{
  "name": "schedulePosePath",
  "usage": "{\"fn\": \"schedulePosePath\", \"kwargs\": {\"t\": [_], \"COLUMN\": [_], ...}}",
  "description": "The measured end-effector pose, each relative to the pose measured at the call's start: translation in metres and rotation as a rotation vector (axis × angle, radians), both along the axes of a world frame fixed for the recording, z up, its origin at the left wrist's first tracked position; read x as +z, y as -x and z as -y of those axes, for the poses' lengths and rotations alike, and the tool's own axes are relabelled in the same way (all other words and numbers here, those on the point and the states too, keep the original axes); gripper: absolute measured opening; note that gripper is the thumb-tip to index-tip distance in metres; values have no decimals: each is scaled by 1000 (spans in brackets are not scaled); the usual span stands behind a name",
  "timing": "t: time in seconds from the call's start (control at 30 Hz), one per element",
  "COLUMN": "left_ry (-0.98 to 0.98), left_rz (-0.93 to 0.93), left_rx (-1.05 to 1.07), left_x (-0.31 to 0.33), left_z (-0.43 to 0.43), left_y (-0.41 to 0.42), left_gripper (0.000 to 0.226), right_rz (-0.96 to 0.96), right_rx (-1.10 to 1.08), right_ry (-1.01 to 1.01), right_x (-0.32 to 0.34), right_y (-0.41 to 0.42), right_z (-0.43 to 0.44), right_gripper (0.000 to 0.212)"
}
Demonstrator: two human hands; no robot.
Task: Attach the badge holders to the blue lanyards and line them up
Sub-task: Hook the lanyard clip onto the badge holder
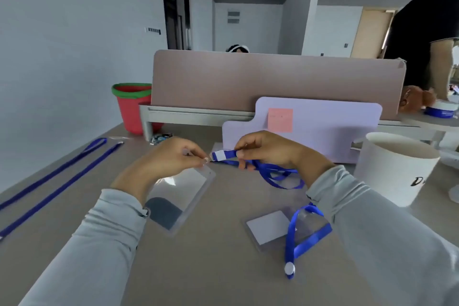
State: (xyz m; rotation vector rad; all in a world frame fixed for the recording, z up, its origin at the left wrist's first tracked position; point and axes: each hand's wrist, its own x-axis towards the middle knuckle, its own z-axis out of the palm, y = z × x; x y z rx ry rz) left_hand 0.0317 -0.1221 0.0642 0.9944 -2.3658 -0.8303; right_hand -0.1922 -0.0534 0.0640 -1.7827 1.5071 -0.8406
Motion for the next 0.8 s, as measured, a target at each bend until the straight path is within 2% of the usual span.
{"fn": "schedulePosePath", "kwargs": {"t": [0.1, 0.3, 0.43, 0.7, 0.8], "left_ry": [-91, -210, -251, -250, -246], "left_rz": [41, 136, 108, 147, 187], "left_rx": [68, 189, 274, 412, 447], "left_x": [-3, -12, -17, -45, -56], "left_z": [6, 7, 2, 5, 4], "left_y": [-44, -124, -164, -219, -232], "left_gripper": [13, 12, 13, 18, 17], "right_rz": [-8, 44, 94, -149, -150], "right_rx": [89, 268, 430, 569, 583], "right_ry": [-26, -105, -246, -408, -436], "right_x": [-4, -13, -18, -37, -47], "right_y": [-33, -104, -149, -219, -234], "right_z": [22, 65, 87, 121, 129], "right_gripper": [25, 13, 21, 36, 37]}}
